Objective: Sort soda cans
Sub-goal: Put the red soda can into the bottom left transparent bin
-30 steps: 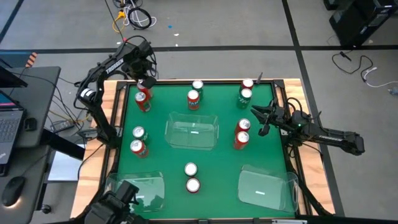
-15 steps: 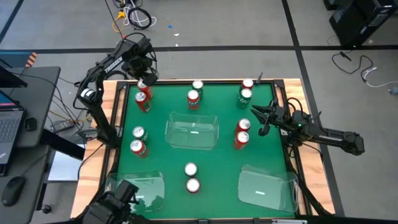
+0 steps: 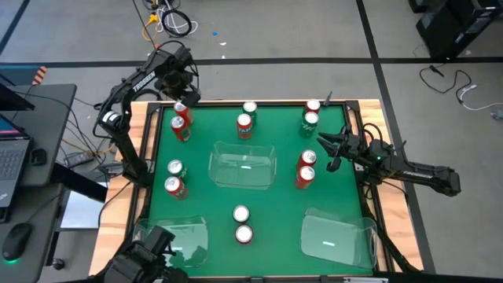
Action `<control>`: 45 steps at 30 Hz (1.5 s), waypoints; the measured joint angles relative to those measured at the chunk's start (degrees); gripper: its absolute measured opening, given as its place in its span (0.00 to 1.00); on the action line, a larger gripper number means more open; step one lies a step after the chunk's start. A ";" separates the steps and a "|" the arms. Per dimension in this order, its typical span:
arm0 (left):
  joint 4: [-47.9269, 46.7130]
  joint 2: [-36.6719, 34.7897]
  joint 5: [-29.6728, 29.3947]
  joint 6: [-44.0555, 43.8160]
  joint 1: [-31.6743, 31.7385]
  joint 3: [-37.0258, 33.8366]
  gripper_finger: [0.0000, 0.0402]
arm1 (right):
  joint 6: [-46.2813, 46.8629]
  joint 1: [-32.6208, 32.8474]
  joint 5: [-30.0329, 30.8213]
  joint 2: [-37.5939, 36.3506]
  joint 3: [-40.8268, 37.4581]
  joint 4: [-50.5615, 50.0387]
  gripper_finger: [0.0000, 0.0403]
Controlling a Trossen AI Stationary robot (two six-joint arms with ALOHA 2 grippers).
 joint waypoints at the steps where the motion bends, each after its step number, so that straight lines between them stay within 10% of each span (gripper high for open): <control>1: -0.10 0.00 -0.13 0.00 0.04 -0.02 0.68 | 0.00 0.00 -0.01 0.00 0.00 0.00 0.22; 45: 0.01 0.00 -6.61 -0.14 -1.25 -2.25 0.72 | 0.00 0.00 0.01 -0.01 0.00 0.04 0.26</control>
